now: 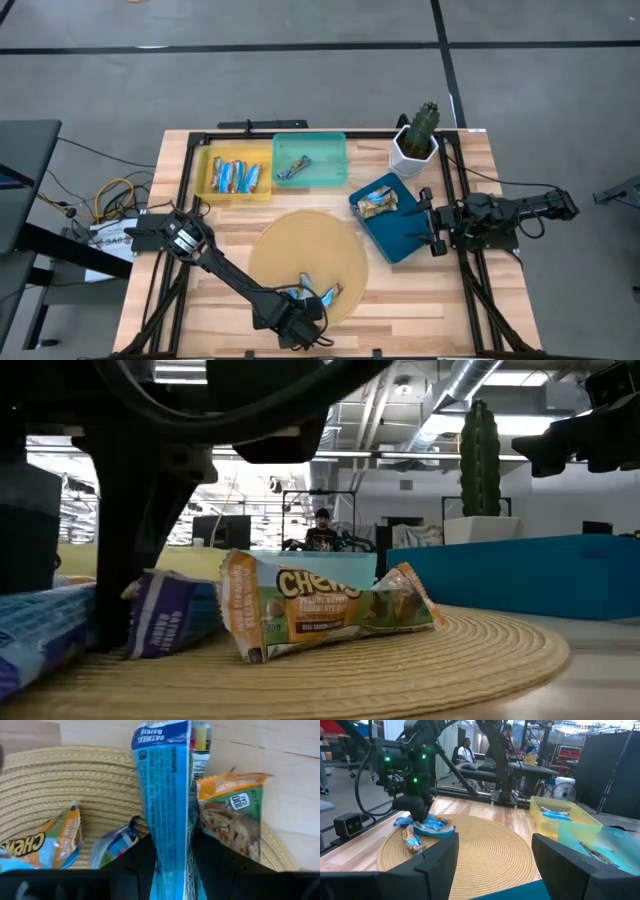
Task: Pick and place Granola Bars by type
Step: Put the left blue granola bar into the light blue bin
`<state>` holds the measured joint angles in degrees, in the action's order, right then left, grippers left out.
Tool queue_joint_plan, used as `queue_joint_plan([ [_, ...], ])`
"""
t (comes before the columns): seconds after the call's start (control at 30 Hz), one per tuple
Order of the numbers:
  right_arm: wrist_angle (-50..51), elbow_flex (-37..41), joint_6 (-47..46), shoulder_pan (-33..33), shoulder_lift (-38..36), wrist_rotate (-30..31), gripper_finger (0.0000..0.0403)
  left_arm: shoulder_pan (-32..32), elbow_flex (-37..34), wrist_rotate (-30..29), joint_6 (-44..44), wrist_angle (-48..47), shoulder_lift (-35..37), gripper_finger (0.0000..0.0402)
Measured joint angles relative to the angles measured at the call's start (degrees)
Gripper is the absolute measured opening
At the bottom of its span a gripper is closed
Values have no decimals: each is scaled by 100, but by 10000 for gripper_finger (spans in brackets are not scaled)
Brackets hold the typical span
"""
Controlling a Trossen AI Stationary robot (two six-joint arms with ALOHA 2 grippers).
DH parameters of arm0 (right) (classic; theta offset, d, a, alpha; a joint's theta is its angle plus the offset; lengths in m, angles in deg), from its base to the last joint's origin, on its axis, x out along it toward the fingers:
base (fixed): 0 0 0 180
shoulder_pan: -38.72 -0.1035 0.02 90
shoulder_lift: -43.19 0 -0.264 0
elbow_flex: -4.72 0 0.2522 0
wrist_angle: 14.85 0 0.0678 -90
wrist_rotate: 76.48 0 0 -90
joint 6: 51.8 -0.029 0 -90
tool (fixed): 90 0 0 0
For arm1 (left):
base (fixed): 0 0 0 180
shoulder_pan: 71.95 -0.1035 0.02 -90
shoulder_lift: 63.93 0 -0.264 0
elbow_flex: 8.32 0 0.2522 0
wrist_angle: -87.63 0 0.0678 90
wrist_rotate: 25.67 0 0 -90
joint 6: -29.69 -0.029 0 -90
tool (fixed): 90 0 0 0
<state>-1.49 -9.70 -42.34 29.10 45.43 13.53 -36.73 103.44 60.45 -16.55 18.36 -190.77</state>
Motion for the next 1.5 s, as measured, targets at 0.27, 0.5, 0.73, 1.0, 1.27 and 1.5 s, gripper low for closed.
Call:
queue_joint_plan([
  [0.27, 0, 0, -1, -1, -1, 0, 244, -24, 2, -42, 58, 22, 8, 122],
  [0.5, 0, 1, 0, -1, -1, 2, 244, -24, 2, 6, 281, 19, 8, 65],
  [0.73, 1, -1, -1, 1, 1, 2, 244, -24, 9, 6, 401, 13, 13, 11],
  [1.0, 0, 1, -1, 1, 1, 2, 244, -24, 9, -26, 779, 78, 255, 20],
  [1.27, 2, -1, 1, -1, -1, 0, 244, -24, 9, -100, 1081, 118, 800, 8],
  [1.5, 2, 1, 0, 0, -1, 1, 244, -110, 9, -427, 1463, 114, 1406, 19],
])
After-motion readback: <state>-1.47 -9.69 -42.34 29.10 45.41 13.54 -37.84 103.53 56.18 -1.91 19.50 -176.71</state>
